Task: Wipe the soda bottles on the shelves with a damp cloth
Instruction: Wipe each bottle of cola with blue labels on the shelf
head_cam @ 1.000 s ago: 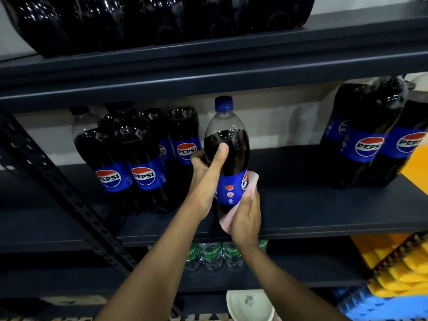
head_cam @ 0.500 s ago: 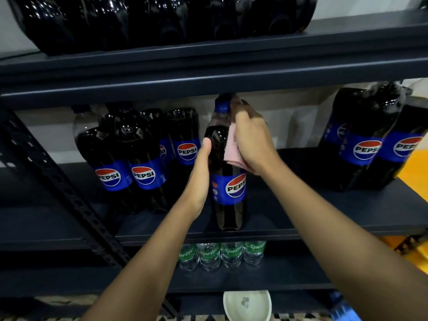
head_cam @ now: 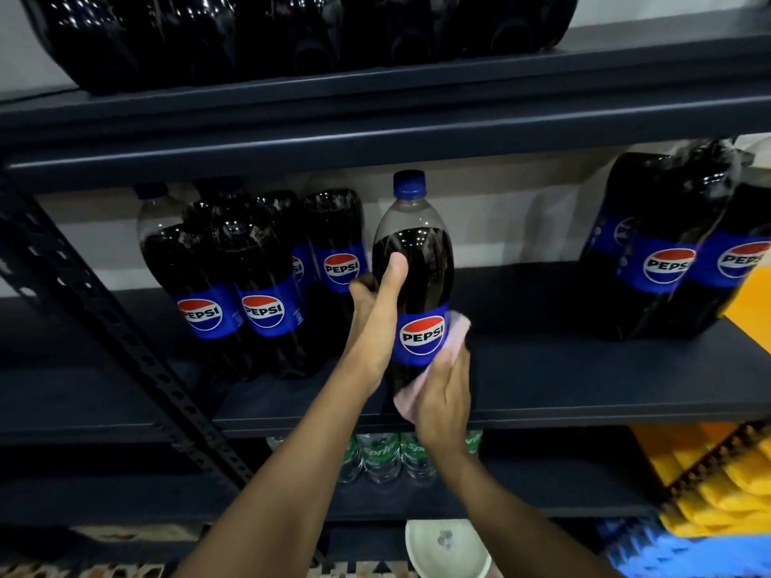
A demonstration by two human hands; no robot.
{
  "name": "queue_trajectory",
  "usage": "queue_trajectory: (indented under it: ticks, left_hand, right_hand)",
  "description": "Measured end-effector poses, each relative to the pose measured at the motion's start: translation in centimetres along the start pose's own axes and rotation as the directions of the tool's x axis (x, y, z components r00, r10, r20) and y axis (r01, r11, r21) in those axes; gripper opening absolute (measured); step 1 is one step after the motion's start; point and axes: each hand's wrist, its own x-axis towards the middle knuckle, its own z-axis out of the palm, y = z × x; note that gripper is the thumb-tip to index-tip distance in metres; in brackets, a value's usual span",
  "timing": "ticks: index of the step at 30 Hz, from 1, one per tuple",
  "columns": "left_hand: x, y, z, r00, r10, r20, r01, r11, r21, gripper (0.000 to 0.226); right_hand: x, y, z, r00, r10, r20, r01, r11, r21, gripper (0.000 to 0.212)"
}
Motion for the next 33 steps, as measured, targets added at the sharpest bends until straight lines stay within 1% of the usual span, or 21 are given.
queue_trajectory:
  ticks: [1, 3, 5, 7, 9, 11, 12, 14, 16, 17, 19, 22, 23, 24, 25, 26, 28, 29, 31, 33]
  left_hand:
    - [0.1, 0.0, -0.1, 1.000, 0.000, 0.009, -0.001, 1.000, 0.015, 0.123]
    - [0.3, -0.1, -0.2, 1.000, 0.003, 0.016, -0.003, 1.000, 0.018, 0.116]
    - [0.6, -0.4, -0.4, 1.000, 0.005, 0.016, -0.005, 1.000, -0.004, 0.117]
    - [0.9, -0.7, -0.6, 0.999, 0.004, 0.054, -0.003, 1.000, -0.003, 0.111]
    - [1.2, -1.1, -0.7, 0.996, -0.005, 0.091, 0.002, 1.000, 0.024, 0.101]
    - [1.5, -1.3, -0.9, 0.994, -0.011, 0.107, 0.006, 0.999, 0.053, 0.093]
    - [1.6, -1.5, -1.0, 0.992, -0.032, 0.122, 0.026, 0.998, 0.056, 0.093]
    - [1.7, -2.2, -1.4, 0.987, -0.070, 0.143, 0.066, 0.997, 0.027, 0.094]
    - [0.6, -2.4, -1.4, 0.985, -0.070, 0.158, 0.073, 0.997, -0.013, 0.098]
    - [0.1, -2.7, -1.4, 0.985, -0.059, 0.162, 0.061, 0.998, -0.008, 0.101]
    - [-0.7, -3.3, -1.3, 0.982, -0.055, 0.179, 0.052, 0.998, 0.020, 0.104]
    - [-0.8, -3.8, -1.1, 0.983, -0.057, 0.172, 0.045, 0.996, 0.073, 0.105]
    - [-0.7, -4.0, -1.1, 0.985, -0.049, 0.165, 0.032, 0.994, 0.105, 0.100]
    - [-0.7, -3.9, -0.9, 0.988, -0.030, 0.150, 0.009, 0.990, 0.139, 0.087]
    - [-0.9, -3.8, -0.6, 0.989, -0.014, 0.149, -0.012, 0.985, 0.172, 0.073]
    - [-1.0, -3.8, -0.4, 0.990, 0.010, 0.139, -0.039, 0.977, 0.209, 0.069]
    - [-1.1, -4.3, 0.0, 0.994, 0.064, 0.084, -0.087, 0.948, 0.307, 0.081]
    - [-0.9, -4.4, 0.2, 0.996, 0.077, 0.049, -0.089, 0.929, 0.359, 0.083]
    - [-0.5, -4.4, 0.9, 0.996, 0.089, -0.017, -0.071, 0.882, 0.466, 0.081]
    - [-0.3, -4.1, 1.6, 0.993, 0.099, -0.056, -0.056, 0.853, 0.519, 0.076]
  right_hand:
    - [-0.4, 0.3, -0.2, 0.999, 0.039, 0.016, -0.039, 0.999, 0.003, 0.040]
    - [-0.6, 0.0, -0.5, 0.992, 0.113, 0.055, -0.115, 0.992, 0.047, 0.055]
    - [0.0, -1.0, -0.9, 0.986, 0.141, 0.087, -0.149, 0.984, 0.094, 0.056]
    - [1.3, -3.1, -1.1, 0.992, 0.091, 0.090, -0.101, 0.988, 0.116, 0.050]
    - [3.3, -5.6, -1.4, 0.998, -0.013, 0.069, 0.004, 0.992, 0.129, 0.049]
    - [5.8, -8.8, -1.9, 0.992, -0.105, 0.063, 0.098, 0.989, 0.111, 0.047]
    - [6.9, -10.5, -2.1, 0.989, -0.127, 0.076, 0.120, 0.988, 0.092, 0.043]
    - [9.0, -13.0, -2.3, 0.982, -0.122, 0.142, 0.115, 0.992, 0.055, 0.037]
    - [10.4, -14.2, -2.3, 0.971, -0.116, 0.207, 0.107, 0.993, 0.052, 0.039]
    - [10.7, -14.3, -2.3, 0.969, -0.119, 0.216, 0.109, 0.992, 0.060, 0.040]
    - [10.2, -13.6, -2.1, 0.981, -0.097, 0.167, 0.076, 0.989, 0.128, 0.040]
    - [8.2, -10.4, -1.2, 1.000, -0.004, 0.013, 0.001, 0.963, 0.269, 0.035]
    - [7.3, -9.1, -0.9, 1.000, 0.022, -0.008, -0.019, 0.961, 0.275, 0.036]
    - [6.6, -8.0, -0.7, 0.998, 0.053, -0.020, -0.046, 0.963, 0.265, 0.035]
    - [5.9, -7.0, -0.7, 0.996, 0.094, -0.007, -0.089, 0.964, 0.252, 0.033]
    - [5.4, -5.6, -0.6, 0.990, 0.141, 0.010, -0.139, 0.958, 0.250, 0.035]
    - [4.1, -2.9, -0.7, 0.981, 0.194, 0.015, -0.193, 0.960, 0.200, 0.037]
    - [3.7, -1.7, -0.8, 0.976, 0.219, 0.022, -0.219, 0.960, 0.175, 0.038]
    - [3.3, 0.3, -1.3, 0.954, 0.290, 0.072, -0.299, 0.936, 0.186, 0.034]
    - [3.4, 0.7, -2.2, 0.936, 0.339, 0.093, -0.350, 0.925, 0.149, 0.035]
